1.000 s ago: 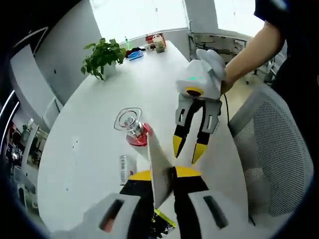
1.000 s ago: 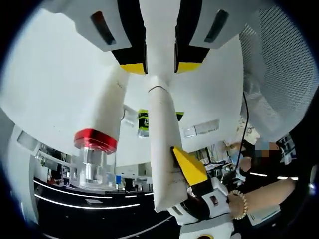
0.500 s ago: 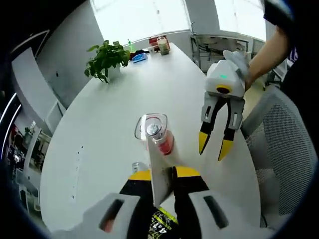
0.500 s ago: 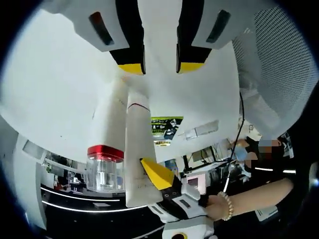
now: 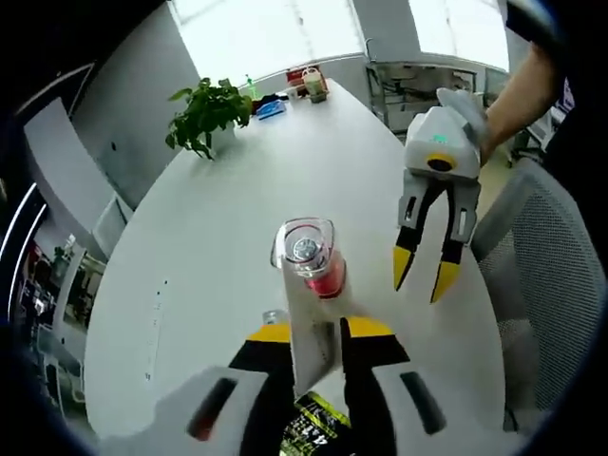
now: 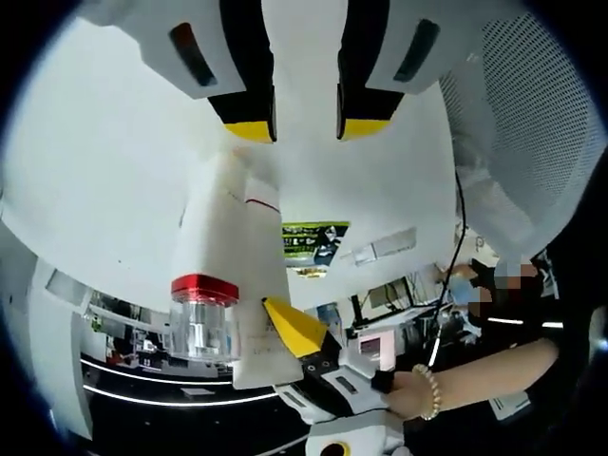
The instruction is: Arrange the skincare products in the storage area until every visible bottle or jar stands upright without overlapping.
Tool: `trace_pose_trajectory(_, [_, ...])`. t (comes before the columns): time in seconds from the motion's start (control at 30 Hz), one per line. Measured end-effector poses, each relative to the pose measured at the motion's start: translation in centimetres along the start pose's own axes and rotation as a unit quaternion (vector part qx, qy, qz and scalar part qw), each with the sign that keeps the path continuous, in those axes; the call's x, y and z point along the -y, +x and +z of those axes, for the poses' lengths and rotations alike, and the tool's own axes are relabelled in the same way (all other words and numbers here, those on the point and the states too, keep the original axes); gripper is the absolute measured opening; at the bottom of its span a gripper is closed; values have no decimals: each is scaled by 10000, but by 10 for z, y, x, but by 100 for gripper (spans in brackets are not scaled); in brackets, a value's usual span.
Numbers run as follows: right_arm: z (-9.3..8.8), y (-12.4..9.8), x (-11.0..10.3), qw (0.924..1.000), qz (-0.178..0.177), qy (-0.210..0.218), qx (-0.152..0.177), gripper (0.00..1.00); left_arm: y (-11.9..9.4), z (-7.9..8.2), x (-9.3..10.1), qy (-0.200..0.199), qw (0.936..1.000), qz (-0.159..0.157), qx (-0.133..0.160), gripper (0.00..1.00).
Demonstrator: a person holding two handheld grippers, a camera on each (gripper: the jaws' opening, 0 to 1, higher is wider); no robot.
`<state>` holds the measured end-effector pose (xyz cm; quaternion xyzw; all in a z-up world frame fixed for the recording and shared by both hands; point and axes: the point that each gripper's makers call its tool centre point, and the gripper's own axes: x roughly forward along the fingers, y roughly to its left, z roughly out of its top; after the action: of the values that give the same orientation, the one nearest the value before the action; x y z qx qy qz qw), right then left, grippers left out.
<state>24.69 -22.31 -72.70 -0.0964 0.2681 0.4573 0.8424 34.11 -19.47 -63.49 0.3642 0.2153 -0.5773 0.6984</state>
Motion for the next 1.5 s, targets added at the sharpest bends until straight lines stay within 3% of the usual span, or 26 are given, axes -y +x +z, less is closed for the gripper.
trace_pose_trajectory(0.2, [4,-2,-2,10000,-5,-37,-28,24,-5,-5,-1,-63,9998,191,-23,31])
trace_pose_trajectory(0.43, [7,-3,-15,10000,58,-58,-49,27,-21,-18,-1,-649,9968,456,72,38])
trace_pose_trajectory(0.6, [10,-1,-19,10000,71,-47,-9,32,-37,-33,3,-1149,9908,708,123,43])
trace_pose_trajectory(0.77, [12,-1,-21,9999,93,-100,-34,36,-54,-42,9,-1333,9871,878,96,45])
trace_pose_trajectory(1.07, [17,-1,-37,9997,199,-143,-26,41,-85,-71,18,-1902,9733,1279,121,53])
trace_pose_trajectory(1.5, [19,-5,-52,9992,342,-212,-14,48,-107,-92,49,-2493,9540,1659,158,62])
